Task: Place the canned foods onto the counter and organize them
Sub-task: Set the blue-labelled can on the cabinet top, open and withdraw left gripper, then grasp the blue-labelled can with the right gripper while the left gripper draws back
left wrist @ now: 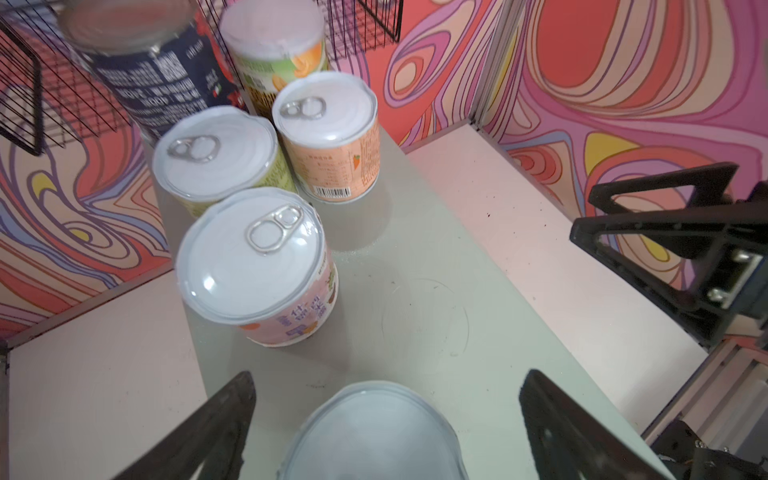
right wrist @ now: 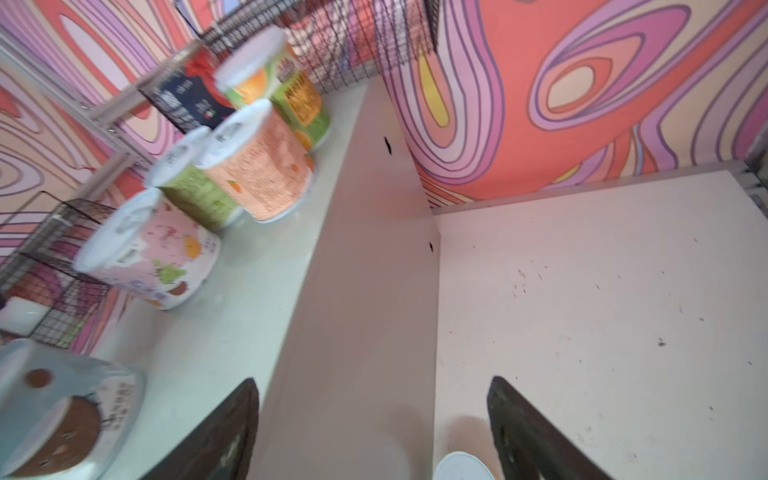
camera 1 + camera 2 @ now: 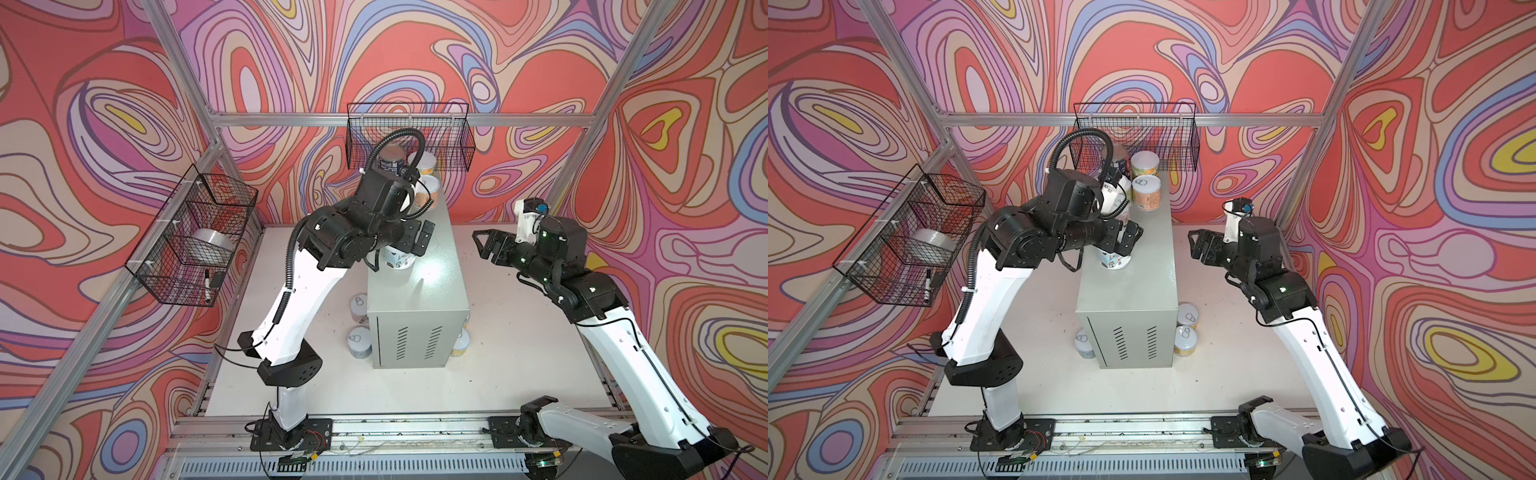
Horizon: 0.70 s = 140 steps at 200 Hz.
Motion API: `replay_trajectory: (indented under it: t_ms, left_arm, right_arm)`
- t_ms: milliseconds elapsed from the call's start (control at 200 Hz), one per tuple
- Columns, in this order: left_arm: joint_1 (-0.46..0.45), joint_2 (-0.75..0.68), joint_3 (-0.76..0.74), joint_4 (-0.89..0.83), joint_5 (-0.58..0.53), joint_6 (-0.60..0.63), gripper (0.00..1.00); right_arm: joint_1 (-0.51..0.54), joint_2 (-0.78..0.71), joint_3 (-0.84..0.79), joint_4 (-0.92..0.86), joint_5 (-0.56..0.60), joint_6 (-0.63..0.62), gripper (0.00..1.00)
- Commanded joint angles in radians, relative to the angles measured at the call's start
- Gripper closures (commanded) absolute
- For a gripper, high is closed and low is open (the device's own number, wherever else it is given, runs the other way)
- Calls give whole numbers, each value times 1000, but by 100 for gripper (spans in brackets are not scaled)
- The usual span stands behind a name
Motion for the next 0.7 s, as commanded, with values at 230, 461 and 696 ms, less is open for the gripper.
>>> replay_trajectory:
  t_ms: [230, 461, 696]
  left_arm:
    - [161, -488, -603, 297, -123, -17, 2]
    - [346, -696, -976, 416, 41, -148, 2]
    - [408, -723, -1099, 477, 141, -177, 3]
  right_arm:
    - [204, -15, 82, 60, -23, -88, 8]
    - [425, 55, 130, 76, 81, -174, 7]
    - [605, 181, 208, 53, 269, -289, 7]
